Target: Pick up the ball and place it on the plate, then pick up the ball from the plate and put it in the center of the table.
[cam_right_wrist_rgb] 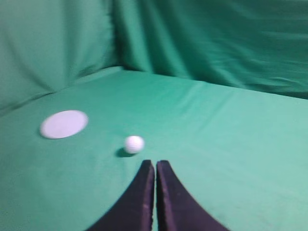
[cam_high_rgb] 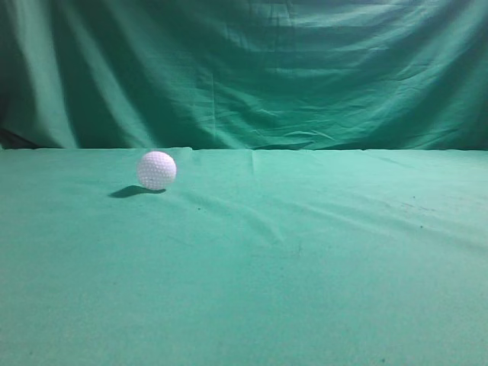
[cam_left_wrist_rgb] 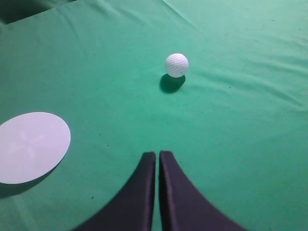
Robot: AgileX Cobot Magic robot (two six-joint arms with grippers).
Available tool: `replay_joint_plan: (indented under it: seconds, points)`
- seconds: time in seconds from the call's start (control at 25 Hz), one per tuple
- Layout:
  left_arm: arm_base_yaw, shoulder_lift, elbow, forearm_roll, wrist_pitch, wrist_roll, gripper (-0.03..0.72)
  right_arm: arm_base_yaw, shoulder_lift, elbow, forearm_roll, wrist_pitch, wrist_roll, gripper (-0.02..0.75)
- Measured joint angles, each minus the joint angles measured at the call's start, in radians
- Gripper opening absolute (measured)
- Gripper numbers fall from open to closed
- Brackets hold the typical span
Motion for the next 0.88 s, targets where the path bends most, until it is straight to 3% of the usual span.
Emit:
replay_joint_plan:
  seconds: [0.16, 0.32, 0.56, 0.88]
  points:
    - [0.0, 0.0, 0.0, 0.0, 0.0, 0.0, 0.0, -0.177, -0.083, 0.132, 0.007, -0.056, 0.0, 0.0]
    - [0.0, 0.0, 0.0, 0.0, 0.0, 0.0, 0.0, -0.297, -0.167, 0.233, 0.007, -0.064, 0.0, 0.0]
    - [0.0, 0.0, 0.0, 0.0, 0.0, 0.0, 0.0, -0.375, -0.246, 0.392, 0.003, -0.108, 0.007, 0.0]
    - [0.0, 0.0, 0.0, 0.002, 0.0, 0.0, 0.0, -0.419, -0.248, 0.405, -0.001, -0.067, 0.016, 0.0]
